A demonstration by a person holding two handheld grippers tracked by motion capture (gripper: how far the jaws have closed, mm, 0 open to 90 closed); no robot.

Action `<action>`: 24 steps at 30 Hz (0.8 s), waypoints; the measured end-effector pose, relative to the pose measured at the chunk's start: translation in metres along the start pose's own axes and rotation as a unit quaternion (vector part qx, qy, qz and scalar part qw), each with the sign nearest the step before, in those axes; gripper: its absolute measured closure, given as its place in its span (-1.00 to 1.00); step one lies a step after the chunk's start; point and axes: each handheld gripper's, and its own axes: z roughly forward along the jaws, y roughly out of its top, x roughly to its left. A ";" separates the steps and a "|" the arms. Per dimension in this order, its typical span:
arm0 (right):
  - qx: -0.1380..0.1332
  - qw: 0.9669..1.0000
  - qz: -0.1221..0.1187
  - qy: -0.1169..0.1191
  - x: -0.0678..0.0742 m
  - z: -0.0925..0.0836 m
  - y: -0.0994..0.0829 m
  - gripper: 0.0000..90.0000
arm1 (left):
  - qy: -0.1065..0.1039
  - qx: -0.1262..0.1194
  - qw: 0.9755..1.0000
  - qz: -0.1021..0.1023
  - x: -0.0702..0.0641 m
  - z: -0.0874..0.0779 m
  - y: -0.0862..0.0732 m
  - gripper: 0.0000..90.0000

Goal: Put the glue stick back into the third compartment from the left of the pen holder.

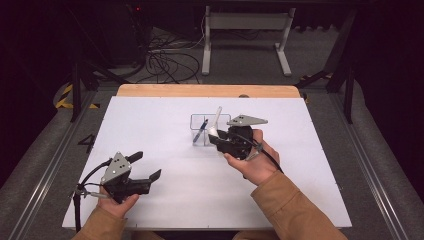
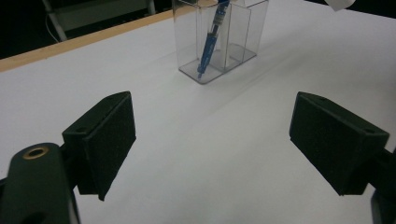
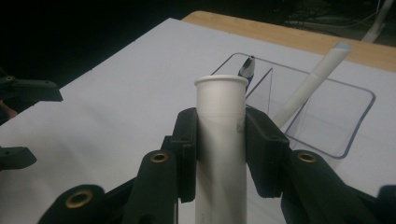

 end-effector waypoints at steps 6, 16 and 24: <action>-0.029 1.000 -0.004 0.003 -0.008 -0.009 0.003 0.50 | 0.001 0.000 1.000 0.001 0.000 0.000 0.000 -0.65; -0.071 0.997 -0.013 -0.007 -0.021 -0.011 0.007 0.50 | 0.001 0.000 1.000 0.000 0.000 0.000 0.000 -0.65; -0.093 0.995 -0.018 -0.019 -0.036 0.000 0.009 0.49 | 0.001 0.002 1.000 0.004 0.001 0.000 0.000 -0.66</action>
